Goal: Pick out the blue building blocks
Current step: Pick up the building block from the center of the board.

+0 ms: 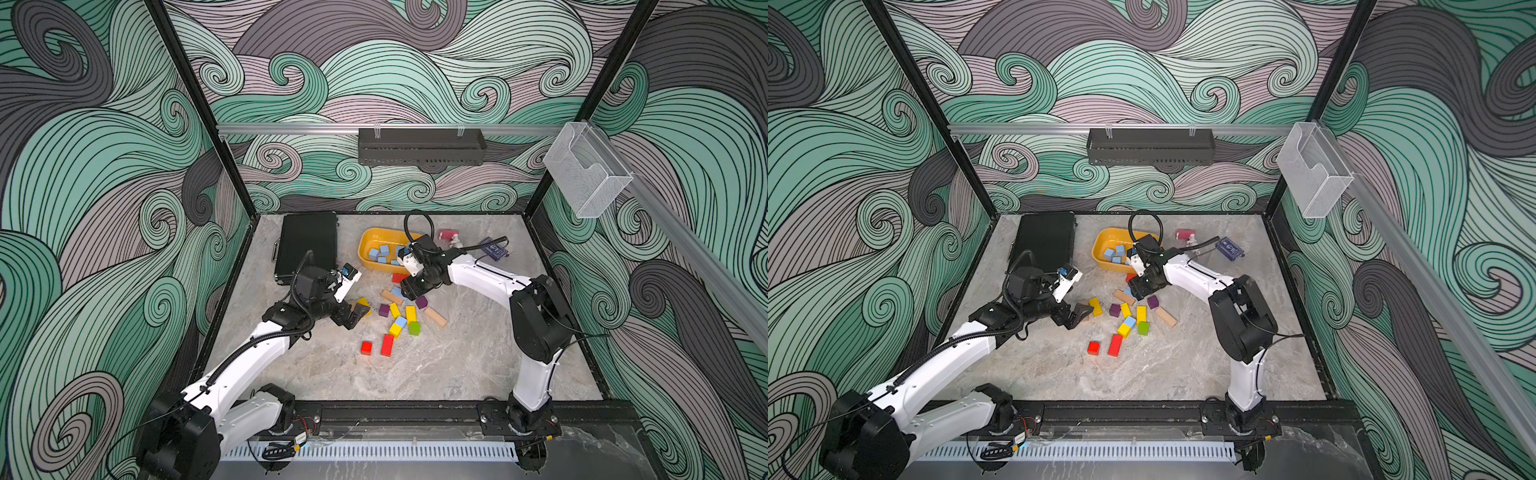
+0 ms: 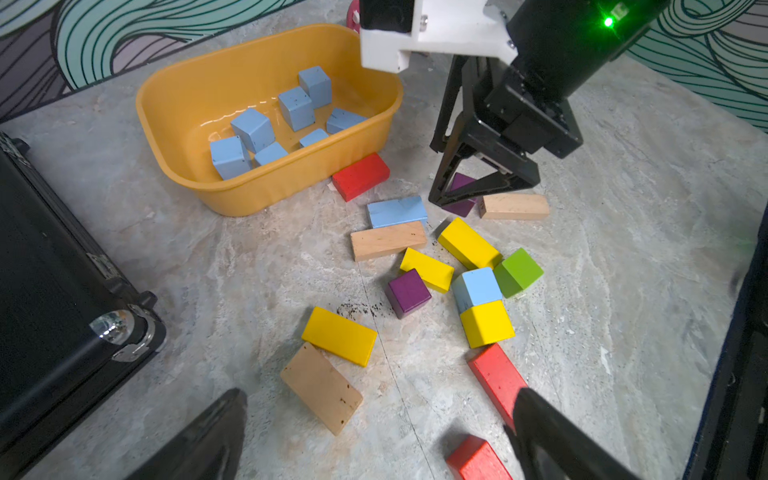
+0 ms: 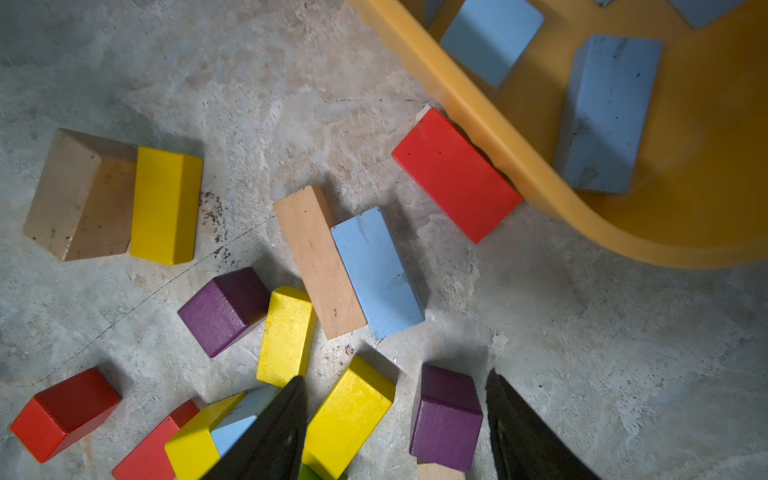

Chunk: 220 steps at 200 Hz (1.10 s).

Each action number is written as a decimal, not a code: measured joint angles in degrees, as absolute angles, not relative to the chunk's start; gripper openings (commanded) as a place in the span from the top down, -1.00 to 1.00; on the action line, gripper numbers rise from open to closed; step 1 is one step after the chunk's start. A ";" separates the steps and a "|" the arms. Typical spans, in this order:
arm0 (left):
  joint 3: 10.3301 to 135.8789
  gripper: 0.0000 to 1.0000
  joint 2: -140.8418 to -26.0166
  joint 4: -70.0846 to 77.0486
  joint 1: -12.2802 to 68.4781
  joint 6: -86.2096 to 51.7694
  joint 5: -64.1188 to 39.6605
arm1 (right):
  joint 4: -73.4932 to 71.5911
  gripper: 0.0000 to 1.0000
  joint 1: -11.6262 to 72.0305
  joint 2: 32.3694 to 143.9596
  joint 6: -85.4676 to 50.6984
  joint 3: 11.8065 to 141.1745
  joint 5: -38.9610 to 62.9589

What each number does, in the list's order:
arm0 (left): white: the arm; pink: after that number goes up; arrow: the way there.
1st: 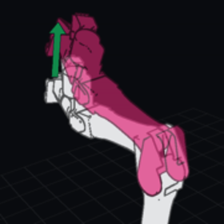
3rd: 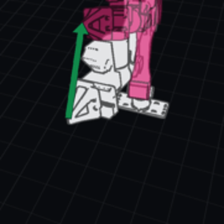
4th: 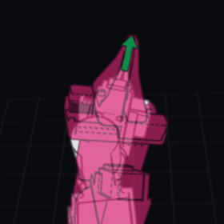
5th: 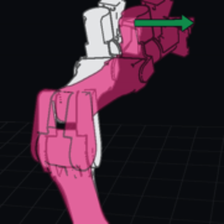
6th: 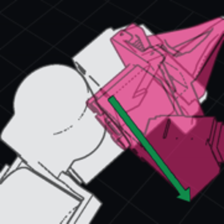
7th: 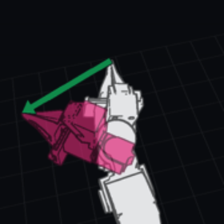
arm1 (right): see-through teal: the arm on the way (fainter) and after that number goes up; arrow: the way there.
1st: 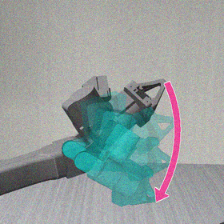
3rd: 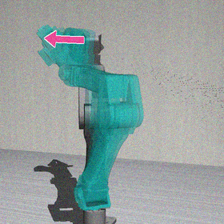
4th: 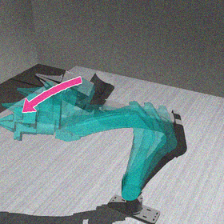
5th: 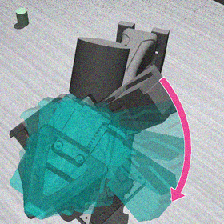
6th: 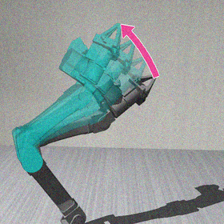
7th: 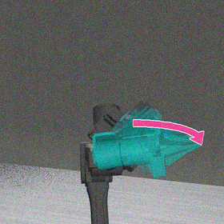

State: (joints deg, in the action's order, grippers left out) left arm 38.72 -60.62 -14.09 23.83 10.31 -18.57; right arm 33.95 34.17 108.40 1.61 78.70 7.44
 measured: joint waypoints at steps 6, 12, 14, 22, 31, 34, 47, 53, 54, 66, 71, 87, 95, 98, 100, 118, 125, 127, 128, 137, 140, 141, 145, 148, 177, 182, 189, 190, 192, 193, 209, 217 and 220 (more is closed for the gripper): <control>38.63 -0.97 -60.66 -14.06 23.83 10.31 -18.59 | 33.93 -0.33 34.17 108.73 1.69 78.70 7.40; 38.59 -0.97 -60.69 -14.06 23.86 10.31 -18.63 | 33.93 -0.31 34.17 109.06 1.78 78.70 7.38; 38.57 -0.97 -60.69 -14.06 23.86 10.31 -18.63 | 33.93 -0.31 34.17 109.21 1.78 78.70 7.33; 38.57 -0.97 -60.77 -14.00 23.92 10.31 -18.65 | 33.93 -0.31 34.17 109.69 1.87 78.70 7.27; 38.57 -0.97 -60.97 -13.78 23.92 10.28 -18.68 | 33.95 -0.30 34.17 110.19 1.96 78.70 7.22; 38.57 -0.97 -61.06 -13.72 23.92 10.31 -18.68 | 33.95 -0.30 34.17 110.34 1.98 78.70 7.18; 38.54 -0.97 -61.43 -13.69 23.97 10.31 -18.68 | 34.02 -0.30 34.17 110.91 2.00 78.70 6.98; 38.54 -0.97 -61.49 -13.69 23.99 10.31 -18.65 | 34.04 -0.30 34.17 111.09 2.00 78.70 6.85; 38.54 -0.97 -61.54 -13.69 23.99 10.31 -18.68 | 34.04 -0.30 34.17 111.15 2.00 78.70 6.81; 38.54 -0.97 -61.69 -13.61 24.10 10.31 -18.68 | 34.04 -0.29 34.28 111.48 2.02 78.70 6.42; 38.54 -0.97 -61.80 -13.61 24.10 10.31 -18.68 | 34.04 -0.28 34.35 111.61 2.04 78.70 6.28; 38.54 -0.97 -62.06 -13.43 24.10 10.31 -18.68 | 34.04 -0.26 34.46 112.27 2.28 78.72 5.82; 38.54 -0.97 -62.19 -13.37 24.10 10.33 -18.68 | 34.04 -0.26 34.54 112.68 2.44 78.74 5.58; 38.54 -0.97 -62.26 -13.34 24.10 10.31 -18.65 | 34.06 -0.26 34.54 112.92 2.46 78.74 5.50; 38.54 -0.97 -62.28 -13.34 24.10 10.31 -18.65 | 34.11 -0.26 34.57 113.10 2.48 78.74 5.34; 38.54 -0.97 -62.52 -13.34 24.10 10.33 -18.63 | 34.54 -0.25 34.87 114.34 2.63 79.02 4.62; 38.54 -0.97 -62.52 -13.34 24.10 10.33 -18.63 | 34.68 -0.24 35.00 114.78 2.63 79.15 4.32; 38.54 -0.97 -62.52 -13.34 24.10 10.31 -18.63 | 34.76 -0.24 35.05 114.93 2.66 79.24 4.23; 38.54 -0.97 -62.52 -13.34 24.10 10.33 -18.63 | 34.79 -0.24 35.05 114.98 2.66 79.29 4.21; 38.54 -0.97 -62.52 -13.34 24.10 10.33 -18.63 | 35.03 -0.24 35.16 115.33 2.66 79.75 3.81; 38.54 -0.97 -62.54 -13.34 24.10 10.33 -18.63 | 35.03 -0.24 35.20 115.39 2.66 79.90 3.73; 38.54 -0.97 -62.54 -13.34 24.10 10.33 -18.63 | 35.07 -0.24 35.20 115.42 2.66 79.96 3.64; 38.54 -0.97 -62.54 -13.37 24.10 10.33 -18.61 | 35.07 -0.24 35.20 115.44 2.68 80.12 3.57; 38.54 -0.97 -62.54 -13.37 24.10 10.33 -18.61 | 35.11 -0.24 35.24 115.44 2.66 80.25 3.42; 38.54 -0.97 -62.54 -13.43 24.10 10.35 -18.57 | 35.35 -0.21 35.53 115.79 2.74 82.24 2.96; 38.54 -0.97 -62.54 -13.43 24.10 10.35 -18.55 | 35.38 -0.20 35.59 116.05 2.79 82.67 2.96; 38.54 -0.97 -62.54 -13.45 24.10 10.37 -18.52 | 35.29 -0.19 35.68 116.51 2.79 83.29 2.96; 38.54 -0.97 -62.54 -13.45 24.10 10.37 -18.52 | 35.29 -0.19 35.68 116.64 2.79 83.40 2.96; 38.54 -0.97 -62.54 -13.45 24.10 10.37 -18.52 | 35.31 -0.19 35.70 116.84 2.81 83.59 2.96; 38.54 -0.97 -62.54 -13.45 24.10 10.37 -18.52 | 35.31 -0.19 35.70 116.90 2.81 83.66 2.96; 38.54 -0.97 -62.54 -13.47 24.10 10.52 -18.48 | 35.24 -0.17 35.90 118.10 2.81 84.90 3.09; 38.54 -0.97 -62.54 -13.50 24.10 10.57 -18.46 | 35.16 -0.17 36.05 118.41 2.81 85.36 3.03; 38.54 -0.97 -62.54 -13.52 24.10 10.57 -18.46 | 35.16 -0.17 36.10 118.52 2.81 85.49 3.01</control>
